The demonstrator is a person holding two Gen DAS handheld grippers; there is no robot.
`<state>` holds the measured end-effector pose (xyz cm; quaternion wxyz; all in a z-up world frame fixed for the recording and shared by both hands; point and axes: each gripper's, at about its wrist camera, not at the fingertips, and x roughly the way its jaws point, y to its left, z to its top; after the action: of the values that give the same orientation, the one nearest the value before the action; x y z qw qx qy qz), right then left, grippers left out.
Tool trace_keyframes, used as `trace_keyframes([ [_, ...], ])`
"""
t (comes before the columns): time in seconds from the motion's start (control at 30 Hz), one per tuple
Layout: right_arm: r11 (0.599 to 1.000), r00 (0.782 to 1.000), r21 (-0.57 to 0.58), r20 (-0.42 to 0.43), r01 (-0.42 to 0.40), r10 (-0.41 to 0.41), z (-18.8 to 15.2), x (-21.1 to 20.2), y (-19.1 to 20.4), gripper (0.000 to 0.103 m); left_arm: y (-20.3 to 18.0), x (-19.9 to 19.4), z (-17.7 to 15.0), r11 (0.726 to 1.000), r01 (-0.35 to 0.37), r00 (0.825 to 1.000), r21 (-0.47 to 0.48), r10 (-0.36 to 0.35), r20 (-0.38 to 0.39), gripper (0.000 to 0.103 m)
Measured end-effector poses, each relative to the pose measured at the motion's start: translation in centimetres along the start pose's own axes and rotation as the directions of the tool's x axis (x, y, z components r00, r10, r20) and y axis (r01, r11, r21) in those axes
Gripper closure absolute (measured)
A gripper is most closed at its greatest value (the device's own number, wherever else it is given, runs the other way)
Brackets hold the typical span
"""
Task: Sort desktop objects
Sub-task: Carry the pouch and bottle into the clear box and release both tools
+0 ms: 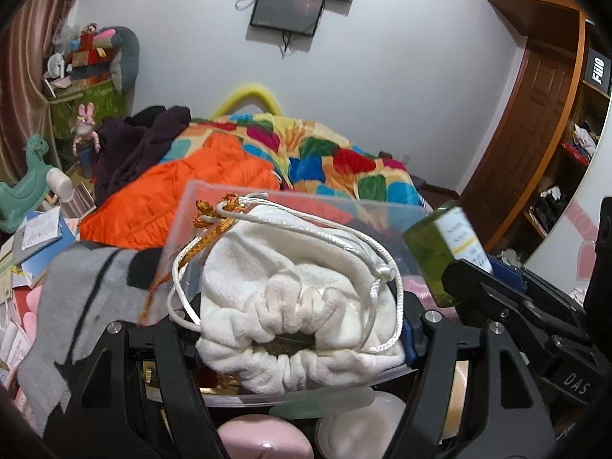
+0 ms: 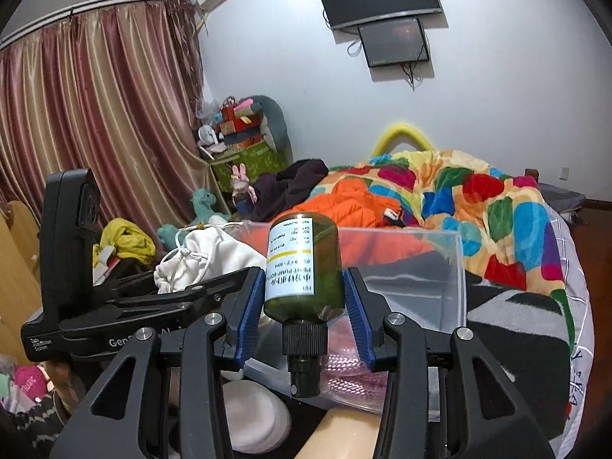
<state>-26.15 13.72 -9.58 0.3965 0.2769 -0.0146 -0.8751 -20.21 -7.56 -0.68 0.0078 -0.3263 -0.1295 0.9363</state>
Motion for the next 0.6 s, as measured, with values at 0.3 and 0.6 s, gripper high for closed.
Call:
trace_keyframes([
  [0.3,0.999,0.998,0.031,-0.054,0.044,-0.042,-1.1,1.2,-1.4,0.064,-0.9,0.6,-0.6,0.997,-0.051,0.999,0.053,0.051,-0.005,0.032],
  [0.6,0.997,0.992,0.004,-0.104,0.076,-0.076,-1.2,1.8,-1.2,0.064,-1.4,-0.5,-1.0,0.994,-0.066,0.998,0.085,0.064,0.016,0.025],
])
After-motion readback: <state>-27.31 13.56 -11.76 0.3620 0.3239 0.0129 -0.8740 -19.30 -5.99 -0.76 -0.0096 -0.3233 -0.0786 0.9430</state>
